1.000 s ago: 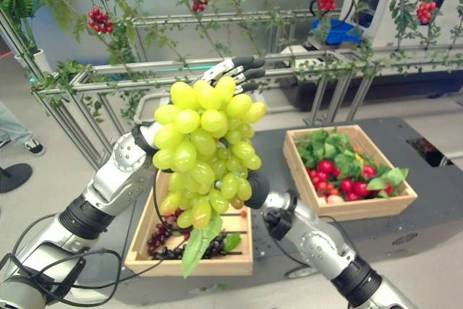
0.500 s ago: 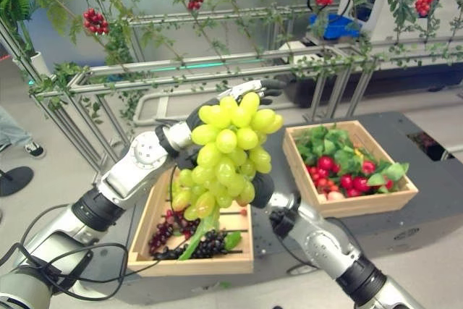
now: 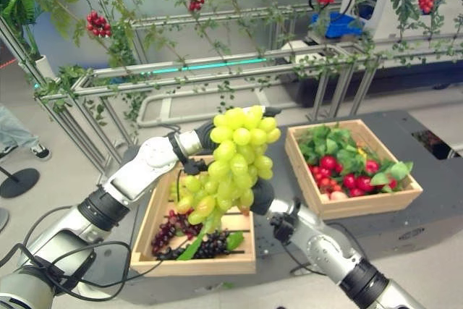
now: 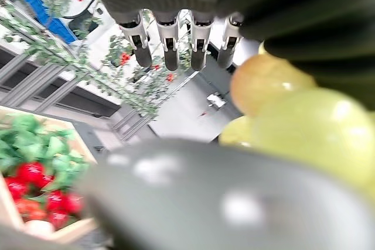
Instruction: Pick up the fruits from the basket on one side to the basket on the other side
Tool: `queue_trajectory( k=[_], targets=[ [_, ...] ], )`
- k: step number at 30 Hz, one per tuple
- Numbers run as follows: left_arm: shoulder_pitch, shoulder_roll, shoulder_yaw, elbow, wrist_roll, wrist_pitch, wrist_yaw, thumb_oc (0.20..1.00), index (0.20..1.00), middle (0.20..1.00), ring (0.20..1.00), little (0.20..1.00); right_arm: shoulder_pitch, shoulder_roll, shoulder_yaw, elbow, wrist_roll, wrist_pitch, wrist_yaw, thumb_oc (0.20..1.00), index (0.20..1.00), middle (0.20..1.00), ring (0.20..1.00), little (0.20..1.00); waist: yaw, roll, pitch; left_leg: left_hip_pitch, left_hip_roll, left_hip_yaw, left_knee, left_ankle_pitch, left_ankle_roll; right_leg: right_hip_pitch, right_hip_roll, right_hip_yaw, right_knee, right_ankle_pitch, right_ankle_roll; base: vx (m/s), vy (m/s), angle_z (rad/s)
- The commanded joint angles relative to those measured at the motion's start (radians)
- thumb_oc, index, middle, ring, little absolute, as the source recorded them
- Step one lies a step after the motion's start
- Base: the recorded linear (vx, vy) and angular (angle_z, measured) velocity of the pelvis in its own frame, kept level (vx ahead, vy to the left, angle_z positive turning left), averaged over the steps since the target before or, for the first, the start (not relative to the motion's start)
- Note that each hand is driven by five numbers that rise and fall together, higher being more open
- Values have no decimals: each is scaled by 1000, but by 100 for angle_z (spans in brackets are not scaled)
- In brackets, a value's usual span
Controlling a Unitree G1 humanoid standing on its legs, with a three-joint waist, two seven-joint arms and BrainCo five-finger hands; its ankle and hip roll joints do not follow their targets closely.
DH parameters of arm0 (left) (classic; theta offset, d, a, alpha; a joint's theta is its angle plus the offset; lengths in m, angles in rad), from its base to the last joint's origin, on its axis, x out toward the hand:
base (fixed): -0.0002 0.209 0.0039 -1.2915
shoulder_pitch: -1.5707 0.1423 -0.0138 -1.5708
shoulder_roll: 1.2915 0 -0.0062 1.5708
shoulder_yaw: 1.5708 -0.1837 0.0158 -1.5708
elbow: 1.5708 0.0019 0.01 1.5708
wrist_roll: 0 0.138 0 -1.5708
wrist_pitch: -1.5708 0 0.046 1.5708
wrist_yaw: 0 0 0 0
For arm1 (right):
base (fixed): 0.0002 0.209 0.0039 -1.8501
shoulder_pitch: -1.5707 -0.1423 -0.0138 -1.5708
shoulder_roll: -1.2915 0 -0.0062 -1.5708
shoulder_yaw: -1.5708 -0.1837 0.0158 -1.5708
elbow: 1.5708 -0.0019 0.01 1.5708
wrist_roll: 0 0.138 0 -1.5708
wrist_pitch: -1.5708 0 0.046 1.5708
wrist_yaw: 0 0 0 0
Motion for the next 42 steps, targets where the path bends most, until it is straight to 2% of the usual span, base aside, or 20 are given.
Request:
queue_trajectory(
  k=[1,8,21,25,30,33,42],
  targets=[
    [-33,-23,-88,148,234,-1,-27,1000,1000,1000,1000,1000,-130,142,15,-225,73,-50,107,200,200,200,200,200,-20,-47,12,-12,-52,14,8,-39,61,53,5,3,91,-145,54,0,0,0],
    [-19,2,-132,195,422,-30,-71,1000,1000,1000,1000,1000,-152,136,28,-218,67,-28,119,200,200,200,200,200,-19,-35,19,-12,-53,17,9,-42,62,49,3,5,99,-150,53,0,0,0],
    [39,31,-143,245,549,-56,-69,1000,1000,1000,1000,1000,-154,120,17,-221,54,-29,129,200,200,200,200,200,-26,-7,38,-11,-60,21,10,-48,64,37,-1,12,115,-157,52,0,0,0],
    [54,63,-128,224,547,-60,-80,1000,1000,1000,1000,1000,-146,108,6,-224,52,-29,133,200,200,200,200,200,-26,-4,41,-10,-62,22,10,-49,65,37,-2,14,116,-157,51,0,0,0],
    [85,158,-96,140,516,-73,-116,1000,1000,1000,1000,1000,-126,89,-6,-227,54,-11,146,200,200,200,200,200,-23,-2,36,-5,-62,24,9,-52,66,42,-1,18,112,-158,50,0,0,0],
    [103,186,-75,121,504,-76,-122,1000,1000,1000,1000,1000,-119,85,-12,-228,53,-8,153,200,200,200,200,200,-20,-2,34,-3,-62,23,9,-52,65,44,0,17,111,-158,50,0,0,0],
    [158,247,112,9,284,-54,-108,1000,1000,1000,1000,1000,-65,32,-71,-204,29,-4,176,200,200,200,200,200,-19,-20,21,7,-61,19,5,-50,63,59,5,13,100,-158,49,0,0,0]
  ],
)
